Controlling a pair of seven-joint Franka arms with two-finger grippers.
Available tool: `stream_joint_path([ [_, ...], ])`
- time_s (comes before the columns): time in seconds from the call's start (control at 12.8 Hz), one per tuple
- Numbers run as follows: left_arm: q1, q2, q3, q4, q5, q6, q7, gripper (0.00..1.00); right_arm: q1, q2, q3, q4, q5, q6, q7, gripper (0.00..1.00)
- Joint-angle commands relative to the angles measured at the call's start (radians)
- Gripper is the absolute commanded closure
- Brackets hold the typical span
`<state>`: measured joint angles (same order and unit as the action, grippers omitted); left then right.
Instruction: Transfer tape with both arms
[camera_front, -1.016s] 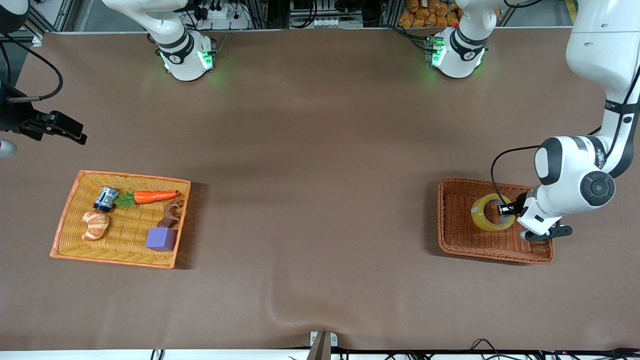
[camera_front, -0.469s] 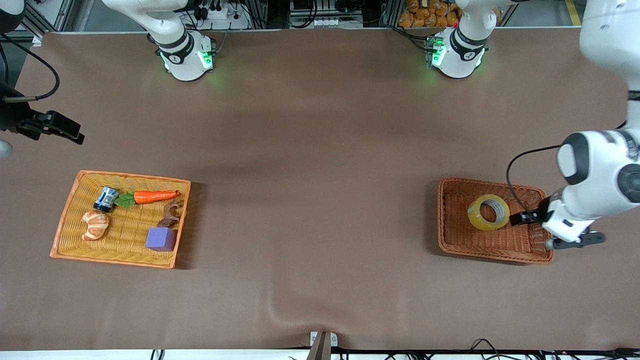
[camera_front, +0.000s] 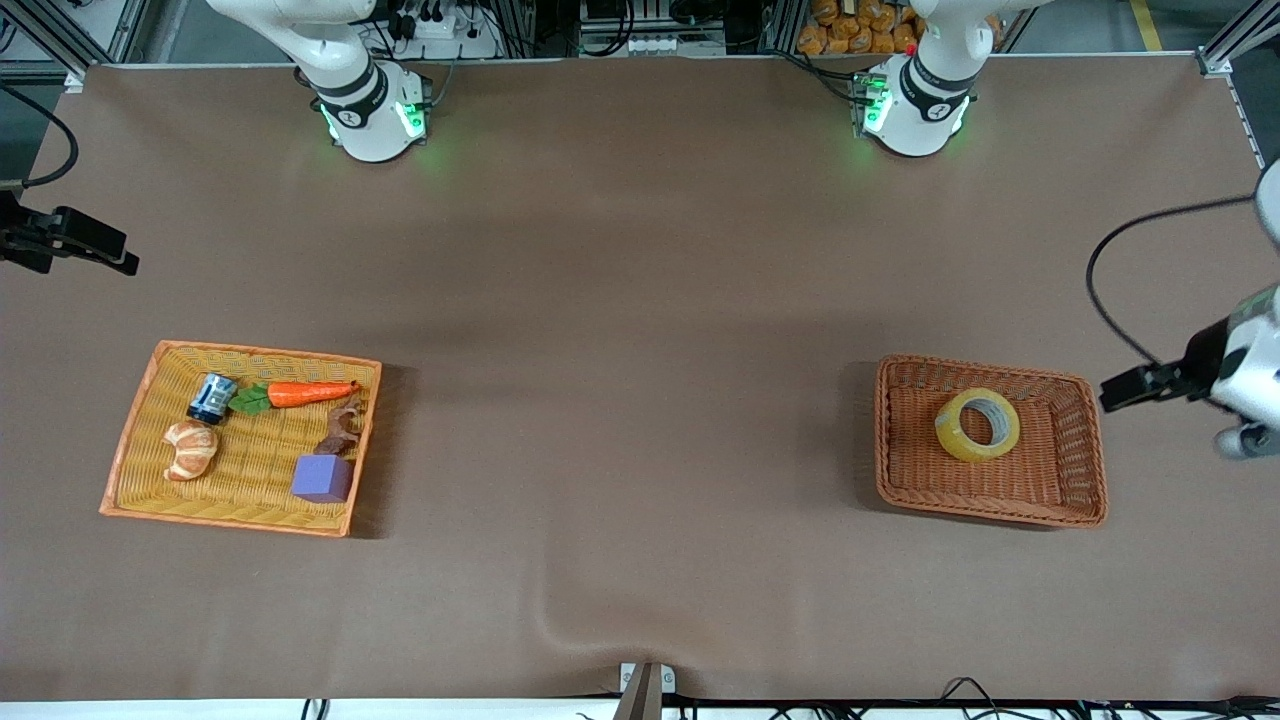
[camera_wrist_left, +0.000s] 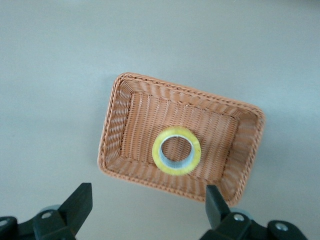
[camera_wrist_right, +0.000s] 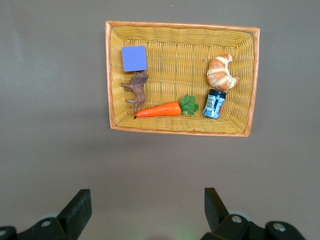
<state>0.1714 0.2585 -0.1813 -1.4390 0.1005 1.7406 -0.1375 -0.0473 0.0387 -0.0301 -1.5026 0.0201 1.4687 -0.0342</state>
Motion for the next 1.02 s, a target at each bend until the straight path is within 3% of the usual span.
stream_joint_path([
  [0.0, 0.008, -0.102, -0.023, -0.021, 0.002, -0.096, 0.018, 0.0, -0.003, 0.0, 0.012, 0.012, 0.015, 0.001, 0.051, 0.0],
  [0.39, -0.05, -0.3, 0.041, -0.162, -0.071, -0.124, 0.044, 0.0, 0.0, 0.0, 0.012, 0.012, 0.015, 0.007, 0.109, 0.0],
  [0.94, -0.113, -0.314, 0.102, -0.167, -0.07, -0.141, 0.079, 0.0, -0.002, -0.002, 0.012, 0.008, 0.012, -0.01, 0.106, 0.0],
])
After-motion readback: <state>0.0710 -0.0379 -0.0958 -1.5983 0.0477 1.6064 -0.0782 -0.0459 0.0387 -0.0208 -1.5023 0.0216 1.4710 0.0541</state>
